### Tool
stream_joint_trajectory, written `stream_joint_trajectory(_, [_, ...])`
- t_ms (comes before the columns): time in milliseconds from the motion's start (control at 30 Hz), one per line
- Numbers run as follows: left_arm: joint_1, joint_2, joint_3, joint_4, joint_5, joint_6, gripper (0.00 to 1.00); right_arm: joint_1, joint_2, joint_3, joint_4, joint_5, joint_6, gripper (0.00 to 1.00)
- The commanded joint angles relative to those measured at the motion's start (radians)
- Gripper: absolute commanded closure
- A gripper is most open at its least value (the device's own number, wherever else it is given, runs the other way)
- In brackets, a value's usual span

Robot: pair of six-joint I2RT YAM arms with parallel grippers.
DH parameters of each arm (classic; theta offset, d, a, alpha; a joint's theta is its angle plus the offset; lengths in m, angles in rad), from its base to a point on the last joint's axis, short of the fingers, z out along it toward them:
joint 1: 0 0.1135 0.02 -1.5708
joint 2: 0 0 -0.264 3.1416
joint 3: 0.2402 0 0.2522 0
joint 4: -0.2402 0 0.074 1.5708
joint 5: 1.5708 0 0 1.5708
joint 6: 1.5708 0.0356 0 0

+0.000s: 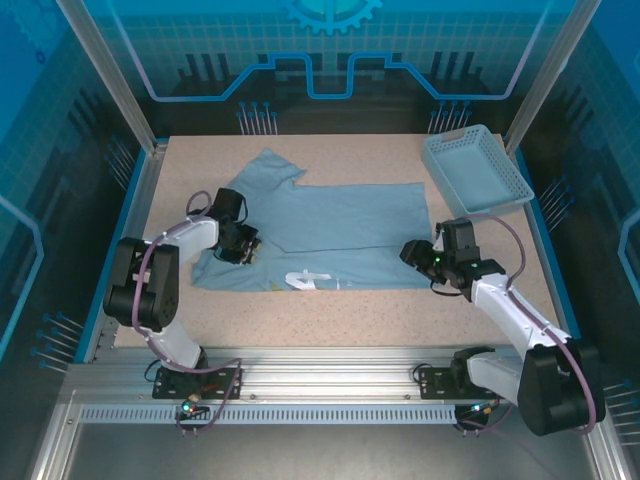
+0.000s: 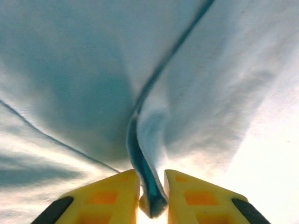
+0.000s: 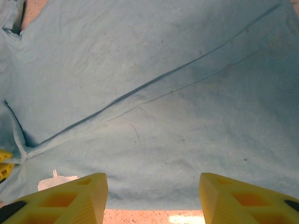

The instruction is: Fold and stack the t-shirts

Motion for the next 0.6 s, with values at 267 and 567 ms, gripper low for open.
stream_joint_trajectory(267, [-0.049,0.054,0.098,-0.026,-0.054,0.060,1.00,0.042,0.049,0.077,-0.019,-0.014,0.018,0.50])
stream_joint_trajectory(567, [-0.116,0.182,0.241,0.007,-0.077,0.157,1.00,0.044,0.104,0.180,-0.111,-0.004,-0.012,0.53])
